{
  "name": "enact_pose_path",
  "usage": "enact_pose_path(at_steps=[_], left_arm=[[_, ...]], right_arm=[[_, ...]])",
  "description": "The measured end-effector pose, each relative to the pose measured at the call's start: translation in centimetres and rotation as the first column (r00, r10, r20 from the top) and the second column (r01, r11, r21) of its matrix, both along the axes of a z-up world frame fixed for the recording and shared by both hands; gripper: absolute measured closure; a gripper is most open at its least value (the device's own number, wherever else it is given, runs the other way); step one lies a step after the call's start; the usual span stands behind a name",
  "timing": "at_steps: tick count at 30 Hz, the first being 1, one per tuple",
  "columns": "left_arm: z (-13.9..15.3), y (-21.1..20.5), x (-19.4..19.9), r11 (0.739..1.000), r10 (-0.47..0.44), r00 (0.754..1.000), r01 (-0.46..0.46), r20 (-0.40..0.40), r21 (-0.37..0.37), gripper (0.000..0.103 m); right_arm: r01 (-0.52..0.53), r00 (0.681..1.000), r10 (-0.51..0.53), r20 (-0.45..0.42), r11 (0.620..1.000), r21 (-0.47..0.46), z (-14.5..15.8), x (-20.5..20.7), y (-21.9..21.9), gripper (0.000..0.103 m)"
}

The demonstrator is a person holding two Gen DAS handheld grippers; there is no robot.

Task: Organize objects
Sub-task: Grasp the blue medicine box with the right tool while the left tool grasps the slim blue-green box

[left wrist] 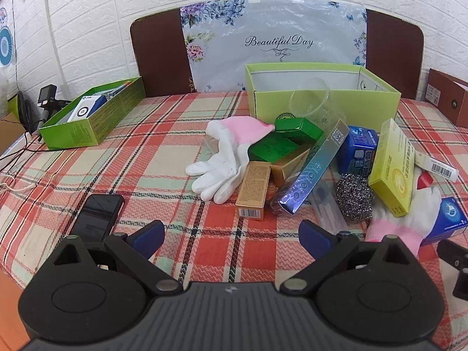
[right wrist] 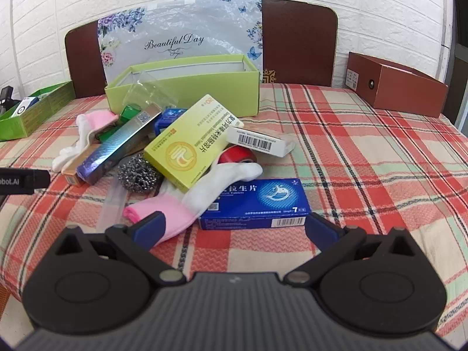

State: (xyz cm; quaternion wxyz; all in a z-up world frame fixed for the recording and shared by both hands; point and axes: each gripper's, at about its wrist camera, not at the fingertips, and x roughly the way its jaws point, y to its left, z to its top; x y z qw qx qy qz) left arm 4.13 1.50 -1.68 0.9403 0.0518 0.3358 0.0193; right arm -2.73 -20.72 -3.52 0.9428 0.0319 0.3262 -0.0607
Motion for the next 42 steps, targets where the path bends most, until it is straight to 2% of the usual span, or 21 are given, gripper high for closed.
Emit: enact_pose_path(at_steps=[6, 12, 17, 19, 21, 22, 24, 28, 29, 30, 31, 35, 38, 40, 42], left_arm=[[-0.8, -0.4, 1.2, 1.000, -0.012, 1.000, 0.012, -0.026, 0.009, 0.002], [-1.1, -0.8, 2.7, 0.998, -0.061, 0.998, 0.061, -0.022, 0.006, 0.002], [-0.9, -0.8, 4.2, 0.996, -0.090, 0.996, 0.090, -0.014, 0.015, 0.002], [-0.6, -1.1, 4.8, 0.992, -0.127, 0.992, 0.127, -0.003, 0.023, 0.002], [-0.3, -1.6, 5.2, 0.981, -0.193, 0.981, 0.193, 0.021, 0.018, 0.003], [-0.2, -1.9, 5.6, 0.974, -0.225, 0.974, 0.225, 0.027, 0.008, 0.005], [-0.4, -2.6, 6.6, 0.961, -0.275, 0.961, 0.275, 0.027, -0.009, 0.015], [-1.8, -3.7, 8.6, 0.940, -0.340, 0.940, 0.338, -0.034, -0.053, 0.043], [-2.3, -3.8, 8.9, 0.934, -0.354, 0.934, 0.350, -0.056, -0.065, 0.055], [-2.7, -3.8, 9.2, 0.935, -0.353, 0.932, 0.348, -0.081, -0.075, 0.062], [-3.0, -3.7, 9.1, 0.941, -0.336, 0.939, 0.332, -0.071, -0.064, 0.068], [-3.0, -2.5, 7.8, 0.941, -0.330, 0.941, 0.321, -0.078, -0.109, 0.071], [-2.7, -2.0, 6.0, 0.926, -0.369, 0.924, 0.356, -0.103, -0.128, 0.074], [-2.6, -2.1, 5.2, 0.927, -0.370, 0.923, 0.360, -0.108, -0.105, 0.074], [-2.6, -2.5, 5.5, 0.932, -0.360, 0.928, 0.355, -0.095, -0.070, 0.073]], right_arm=[[-0.012, 1.000, 0.012, 0.010, 1.000, -0.025, -0.5, 1.0, -1.4, 0.000], [0.001, 1.000, -0.001, -0.015, 1.000, 0.030, -1.7, 2.2, -3.8, 0.000], [0.041, 0.998, -0.040, -0.041, 0.999, 0.031, -3.1, 3.4, -5.3, 0.000], [0.025, 0.999, -0.023, -0.028, 0.998, 0.058, -3.1, 4.0, -6.3, 0.000], [-0.051, 0.999, 0.050, 0.007, 0.994, 0.101, -3.2, 4.8, -7.1, 0.000], [-0.106, 0.994, 0.106, 0.009, 0.986, 0.132, -3.1, 5.4, -7.5, 0.000], [-0.179, 0.984, 0.179, 0.015, 0.974, 0.140, -3.0, 6.3, -7.4, 0.000], [-0.280, 0.960, 0.280, 0.011, 0.956, 0.094, -3.7, 7.7, -7.0, 0.000], [-0.289, 0.957, 0.290, 0.010, 0.950, 0.121, -4.0, 7.8, -7.2, 0.000], [-0.298, 0.954, 0.300, 0.012, 0.941, 0.159, -4.2, 7.6, -7.5, 0.000], [-0.299, 0.952, 0.305, -0.003, 0.935, 0.190, -4.2, 7.3, -7.7, 0.000], [-0.342, 0.933, 0.357, -0.052, 0.920, 0.191, -3.5, 4.4, -6.5, 0.000], [-0.405, 0.904, 0.422, -0.070, 0.898, 0.173, -3.0, 2.0, -4.9, 0.000], [-0.432, 0.895, 0.441, -0.062, 0.894, 0.121, -2.4, 1.0, -3.9, 0.000], [-0.425, 0.904, 0.427, -0.029, 0.904, 0.050, -1.9, 0.8, -3.4, 0.000]])
